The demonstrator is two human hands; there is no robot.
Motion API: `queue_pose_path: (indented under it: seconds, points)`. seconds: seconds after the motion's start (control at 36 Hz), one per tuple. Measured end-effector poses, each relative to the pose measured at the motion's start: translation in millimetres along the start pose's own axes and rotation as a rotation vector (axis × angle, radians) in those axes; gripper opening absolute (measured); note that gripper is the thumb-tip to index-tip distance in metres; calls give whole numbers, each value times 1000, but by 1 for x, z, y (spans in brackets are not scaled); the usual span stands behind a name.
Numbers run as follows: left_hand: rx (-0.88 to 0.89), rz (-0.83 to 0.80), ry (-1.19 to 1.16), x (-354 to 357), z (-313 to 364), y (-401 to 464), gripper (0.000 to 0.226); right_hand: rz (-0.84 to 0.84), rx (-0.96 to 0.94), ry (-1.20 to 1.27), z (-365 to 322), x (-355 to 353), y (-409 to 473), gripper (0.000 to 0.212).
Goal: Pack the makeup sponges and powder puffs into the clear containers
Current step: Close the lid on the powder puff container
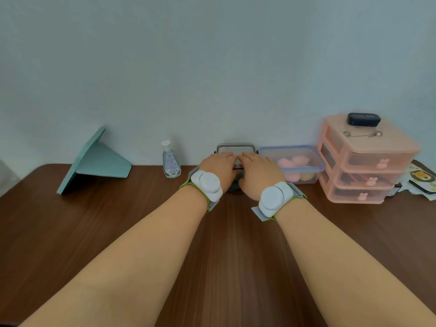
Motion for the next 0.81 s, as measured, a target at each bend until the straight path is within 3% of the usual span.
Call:
queue_pose_path:
  seconds: [0.31,0.44,0.53,0.61,0.81]
  points:
    - [-8,20,13,-5,6,22,48,-16,33,-24,16,-3,16,68]
    - [-17,14,54,-7,8,22,45,78,149,-52,31,-3,5,79]
    - [-33,20,50,-7,8,21,44,121,311,-48,50,6,-9,83]
    - [-37,20,37,-7,9,21,45,53,433,-60,70,21,-19,77]
    - [-49,35,48,0,10,21,48,-3,431,-72,74,21,-15,80]
Point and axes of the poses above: each hand's wrist, its own y-axis towards the middle knuckle, its own x-axis out of the palm, z = x × y, the point moved 8 cm from there along y, towards the middle knuckle, and after that the axes turned 9 degrees about -z, right-handed, at the moved point
